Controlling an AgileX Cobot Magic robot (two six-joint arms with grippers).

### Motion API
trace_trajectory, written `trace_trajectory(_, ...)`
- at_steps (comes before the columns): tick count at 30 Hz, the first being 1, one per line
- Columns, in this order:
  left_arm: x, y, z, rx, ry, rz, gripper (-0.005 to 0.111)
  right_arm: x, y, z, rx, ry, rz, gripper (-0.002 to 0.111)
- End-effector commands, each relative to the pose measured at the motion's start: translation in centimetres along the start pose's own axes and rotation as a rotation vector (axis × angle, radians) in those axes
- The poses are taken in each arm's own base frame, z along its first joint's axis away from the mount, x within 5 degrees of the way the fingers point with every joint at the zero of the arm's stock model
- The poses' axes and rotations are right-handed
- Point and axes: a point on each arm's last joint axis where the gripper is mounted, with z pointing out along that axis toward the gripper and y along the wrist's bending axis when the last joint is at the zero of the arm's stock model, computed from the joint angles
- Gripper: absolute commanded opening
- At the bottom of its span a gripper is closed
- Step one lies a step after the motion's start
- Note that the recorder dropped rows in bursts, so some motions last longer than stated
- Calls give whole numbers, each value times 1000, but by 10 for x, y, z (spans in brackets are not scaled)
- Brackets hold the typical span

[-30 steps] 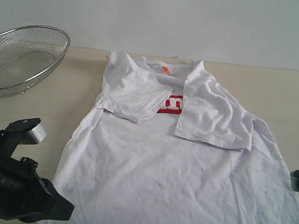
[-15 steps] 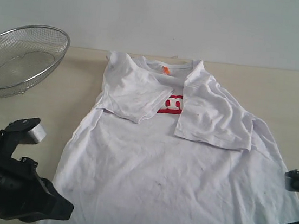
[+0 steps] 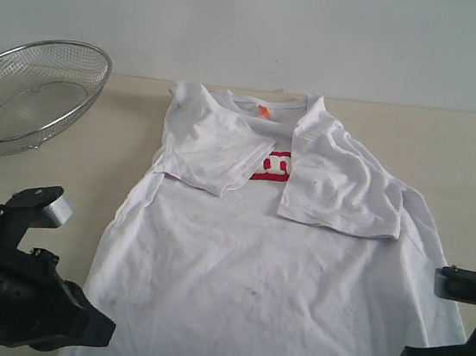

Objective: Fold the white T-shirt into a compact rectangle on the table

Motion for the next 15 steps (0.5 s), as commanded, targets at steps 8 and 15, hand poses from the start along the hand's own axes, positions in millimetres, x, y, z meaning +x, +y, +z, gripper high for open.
trace_trajectory(8,1,-1,0,-2,-3,14,4,-2,2,6,-20,-9,-129,0)
trace_trajectory(15,-5,-8,-13,-12,-73,59,4,-6,9,-27,-67,-125,-221,0)
